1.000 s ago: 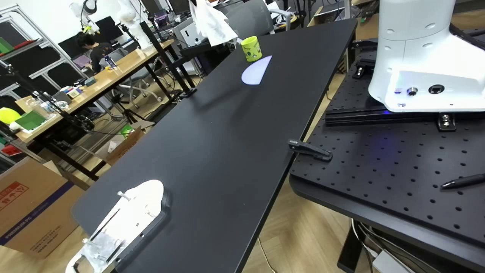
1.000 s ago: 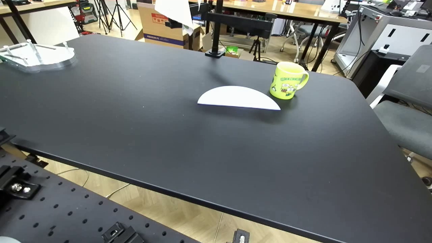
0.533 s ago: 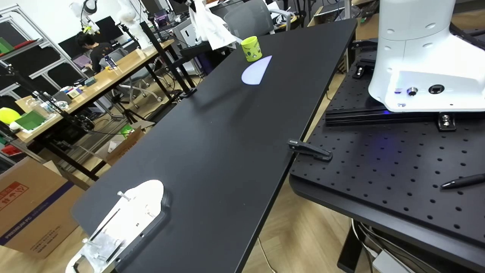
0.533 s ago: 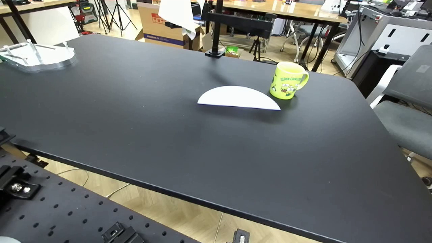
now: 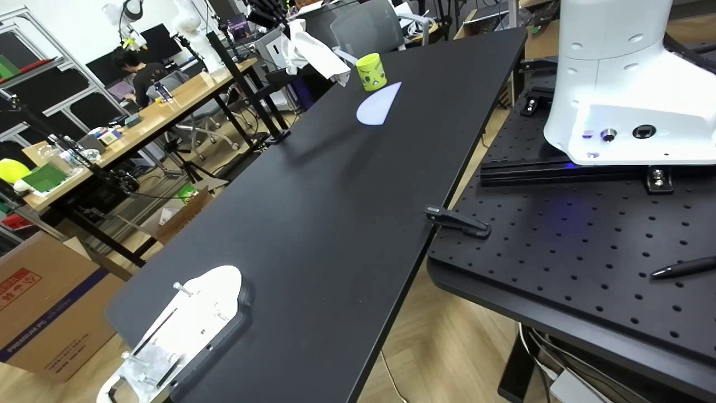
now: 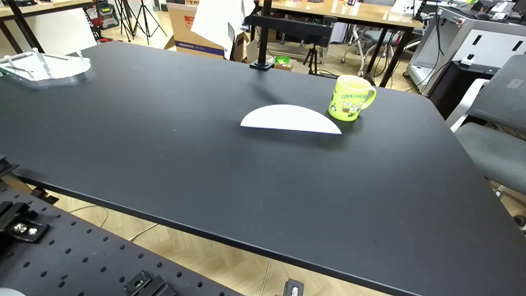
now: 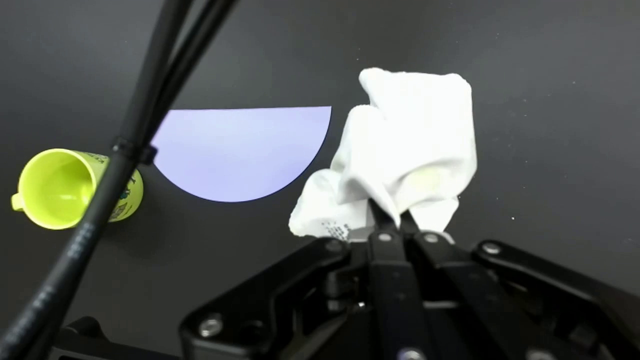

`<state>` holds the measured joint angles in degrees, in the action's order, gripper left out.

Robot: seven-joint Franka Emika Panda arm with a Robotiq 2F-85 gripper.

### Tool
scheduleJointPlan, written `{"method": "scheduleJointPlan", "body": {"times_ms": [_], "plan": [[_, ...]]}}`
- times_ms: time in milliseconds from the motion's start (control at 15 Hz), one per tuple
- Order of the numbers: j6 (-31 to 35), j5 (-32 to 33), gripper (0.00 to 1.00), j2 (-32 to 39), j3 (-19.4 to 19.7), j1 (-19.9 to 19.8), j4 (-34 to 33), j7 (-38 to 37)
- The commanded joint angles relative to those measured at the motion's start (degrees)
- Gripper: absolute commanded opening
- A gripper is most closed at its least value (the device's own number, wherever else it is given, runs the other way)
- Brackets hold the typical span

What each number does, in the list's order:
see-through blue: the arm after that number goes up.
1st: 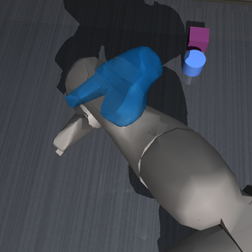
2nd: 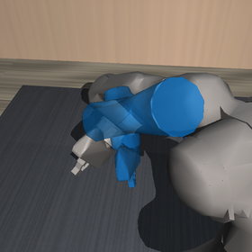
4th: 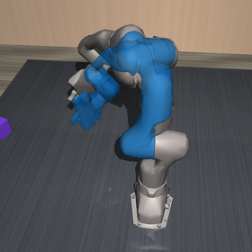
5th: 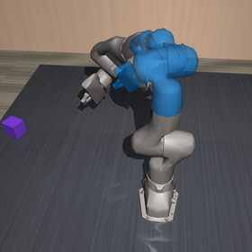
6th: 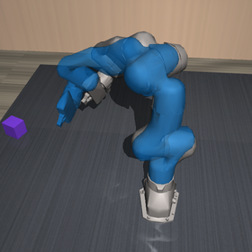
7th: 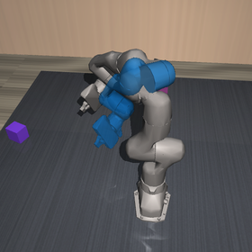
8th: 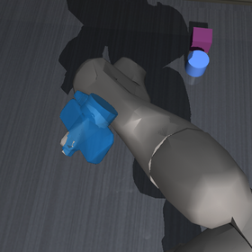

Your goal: Hang the white towel on the black bar

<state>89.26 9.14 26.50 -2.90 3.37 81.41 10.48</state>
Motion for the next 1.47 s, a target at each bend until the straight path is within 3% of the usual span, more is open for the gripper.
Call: {"method": "scheduleJointPlan", "body": {"times_ms": [0, 533, 600, 733, 1333, 1400], "plan": [[-2.39, 0.54, 0.01, 3.34, -0.30, 0.79, -4.52, 0.49], [-4.32, 0.46, 0.01, 5.52, -0.28, 1.69, -5.60, 0.00], [-4.72, 0.43, 0.28, 5.53, -0.22, 1.68, -5.75, -0.18], [-5.31, 0.54, 0.34, 5.46, -0.12, 1.63, -5.99, -0.27], [-6.27, 1.80, 0.96, 4.28, 0.87, 1.59, -8.04, -1.18], [-6.14, 2.38, 0.99, 4.04, 0.94, 1.73, -8.13, -1.35]]}}
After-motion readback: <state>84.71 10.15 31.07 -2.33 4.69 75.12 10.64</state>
